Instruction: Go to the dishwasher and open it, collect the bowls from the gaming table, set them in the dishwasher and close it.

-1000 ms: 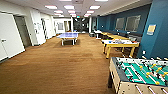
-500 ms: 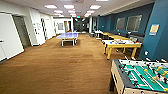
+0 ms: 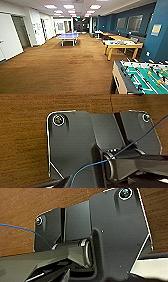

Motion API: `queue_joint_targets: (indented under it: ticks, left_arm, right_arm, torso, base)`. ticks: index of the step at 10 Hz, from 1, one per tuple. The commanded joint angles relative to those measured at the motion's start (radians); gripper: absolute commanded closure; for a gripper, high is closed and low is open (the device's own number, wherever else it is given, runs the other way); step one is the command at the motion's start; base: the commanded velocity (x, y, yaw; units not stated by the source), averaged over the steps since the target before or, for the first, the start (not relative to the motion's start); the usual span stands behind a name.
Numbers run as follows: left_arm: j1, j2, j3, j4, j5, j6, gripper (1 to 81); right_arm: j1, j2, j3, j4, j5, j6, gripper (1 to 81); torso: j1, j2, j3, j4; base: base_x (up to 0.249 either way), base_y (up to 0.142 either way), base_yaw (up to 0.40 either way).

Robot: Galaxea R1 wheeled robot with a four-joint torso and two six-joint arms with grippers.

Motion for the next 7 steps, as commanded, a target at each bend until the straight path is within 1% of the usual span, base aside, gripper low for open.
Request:
queue_joint_targets:
  ticks: [1,7]
  left_arm:
    - [-0.046,-0.007,-0.001,0.004,0.046,0.0,1.0]
    - [-0.046,-0.005,-0.001,0.005,0.046,-0.001,1.0]
  right_arm:
    - [0.043,-0.007,0.004,-0.01,-0.047,-0.005,1.0]
    - [0.045,-0.005,0.004,-0.009,-0.047,-0.005,1.0]
  torso:
    - [0.001,0.0,0.0,0.0]
    - [0.001,0.0,0.0,0.0]
  base:
    - [0.15,0.0,0.0]
    - [0.172,0.0,0.0]
